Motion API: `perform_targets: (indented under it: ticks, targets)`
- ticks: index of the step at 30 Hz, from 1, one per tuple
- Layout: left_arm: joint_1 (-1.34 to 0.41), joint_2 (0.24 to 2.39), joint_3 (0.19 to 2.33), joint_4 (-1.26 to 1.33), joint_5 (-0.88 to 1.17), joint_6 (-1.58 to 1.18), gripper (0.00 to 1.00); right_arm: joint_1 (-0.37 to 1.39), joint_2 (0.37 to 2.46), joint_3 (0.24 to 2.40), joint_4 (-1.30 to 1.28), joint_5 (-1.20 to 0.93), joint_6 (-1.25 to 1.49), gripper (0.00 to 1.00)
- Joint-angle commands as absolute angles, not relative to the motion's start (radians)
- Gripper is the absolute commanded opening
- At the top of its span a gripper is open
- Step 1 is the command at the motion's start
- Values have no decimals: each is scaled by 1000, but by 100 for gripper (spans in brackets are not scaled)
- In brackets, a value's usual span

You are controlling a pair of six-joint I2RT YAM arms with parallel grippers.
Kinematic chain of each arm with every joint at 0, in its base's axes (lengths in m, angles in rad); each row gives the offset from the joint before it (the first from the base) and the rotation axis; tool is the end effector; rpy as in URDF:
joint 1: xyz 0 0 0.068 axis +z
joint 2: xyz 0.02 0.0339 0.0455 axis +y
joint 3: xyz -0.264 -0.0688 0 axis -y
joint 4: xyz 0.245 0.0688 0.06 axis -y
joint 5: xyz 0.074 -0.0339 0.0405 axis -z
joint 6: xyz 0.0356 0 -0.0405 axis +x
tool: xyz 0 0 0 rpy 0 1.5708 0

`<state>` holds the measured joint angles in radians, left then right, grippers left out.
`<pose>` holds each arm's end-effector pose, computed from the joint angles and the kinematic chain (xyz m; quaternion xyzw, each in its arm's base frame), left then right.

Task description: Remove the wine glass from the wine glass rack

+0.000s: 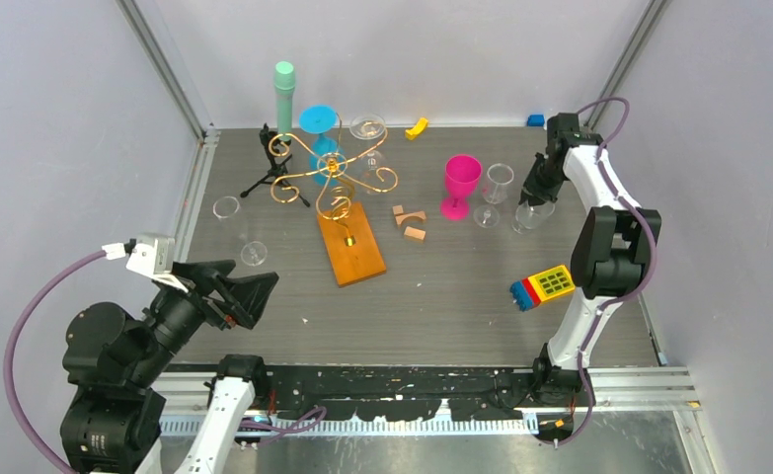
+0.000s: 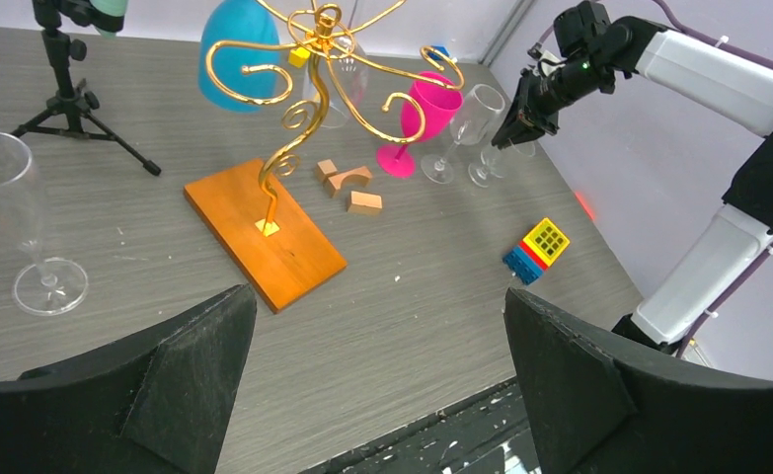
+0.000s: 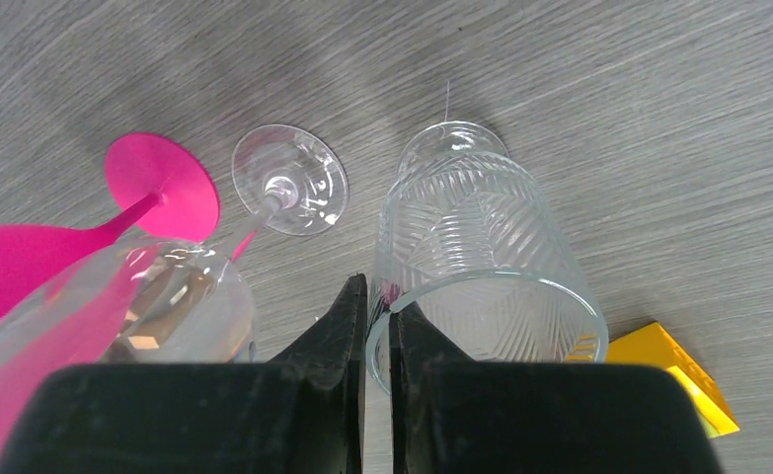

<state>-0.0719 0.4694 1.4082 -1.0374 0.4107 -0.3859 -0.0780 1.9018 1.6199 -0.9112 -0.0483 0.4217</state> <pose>-0.0140 -0.0132 0.4555 0.0218 0.7380 -0.2963 0.6059 0.3971 -0.0293 0.2508 0.2384 0.9526 0.0555 0.1809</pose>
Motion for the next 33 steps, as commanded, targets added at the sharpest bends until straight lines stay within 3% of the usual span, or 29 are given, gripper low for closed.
perform_targets:
  ticks: [1,14,22,25,29,33]
  targets:
    - [-75,461,1403,-990,454,-390,100,-75,1914,1674,-892,-28,408,13]
    - [-80,455,1434,-994,450,-361,100,-67,1825,1748,-907,-59,400,51]
    - [-80,438,1434,-985,422,-344,100,-52,1596,1668,-808,-134,445,60]
    - [-81,429,1417,-968,423,-344,100,-24,1483,1592,-679,-295,479,61]
    - [-80,412,1388,-932,415,-350,100,153,1407,1521,-519,-403,564,69]
    - [-81,408,1373,-923,407,-365,100,292,1399,1503,-365,-393,713,71]
